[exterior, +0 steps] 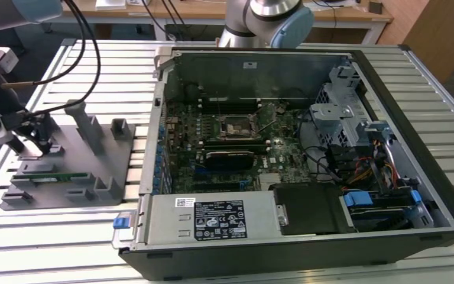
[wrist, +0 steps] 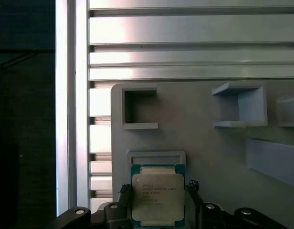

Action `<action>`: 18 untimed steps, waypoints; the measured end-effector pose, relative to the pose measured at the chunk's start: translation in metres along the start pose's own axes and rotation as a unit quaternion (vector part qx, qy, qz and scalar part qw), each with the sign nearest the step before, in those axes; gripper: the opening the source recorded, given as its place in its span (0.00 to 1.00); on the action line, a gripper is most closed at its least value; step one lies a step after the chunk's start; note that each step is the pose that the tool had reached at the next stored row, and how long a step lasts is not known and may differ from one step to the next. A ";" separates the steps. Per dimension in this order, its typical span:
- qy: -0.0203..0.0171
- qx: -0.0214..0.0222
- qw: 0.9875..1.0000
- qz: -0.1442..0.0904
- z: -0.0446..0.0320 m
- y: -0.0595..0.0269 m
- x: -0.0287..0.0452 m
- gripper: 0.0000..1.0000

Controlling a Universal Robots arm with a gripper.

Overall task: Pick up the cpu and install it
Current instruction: 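Pick up the cpu and move it towards the insertion slot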

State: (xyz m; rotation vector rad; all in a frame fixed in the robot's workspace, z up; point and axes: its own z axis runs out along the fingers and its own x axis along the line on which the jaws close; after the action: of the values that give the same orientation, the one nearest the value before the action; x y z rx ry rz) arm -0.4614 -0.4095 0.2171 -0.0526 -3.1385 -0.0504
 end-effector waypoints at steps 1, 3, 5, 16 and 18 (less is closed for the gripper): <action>0.000 0.000 1.000 0.000 -0.0010 0.0000 0.0000 0.53; 0.000 0.000 1.000 0.000 -0.0029 0.0001 0.0000 0.53; 0.000 0.000 1.000 0.000 -0.0045 0.0001 0.0000 0.53; 0.000 0.000 1.000 0.000 -0.0129 0.0004 0.0000 0.53; 0.000 0.000 1.000 0.000 -0.0147 0.0005 0.0001 0.53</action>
State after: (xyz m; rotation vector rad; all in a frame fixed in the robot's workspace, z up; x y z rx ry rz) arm -0.4614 -0.4095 0.2318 -0.0526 -3.1385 -0.0505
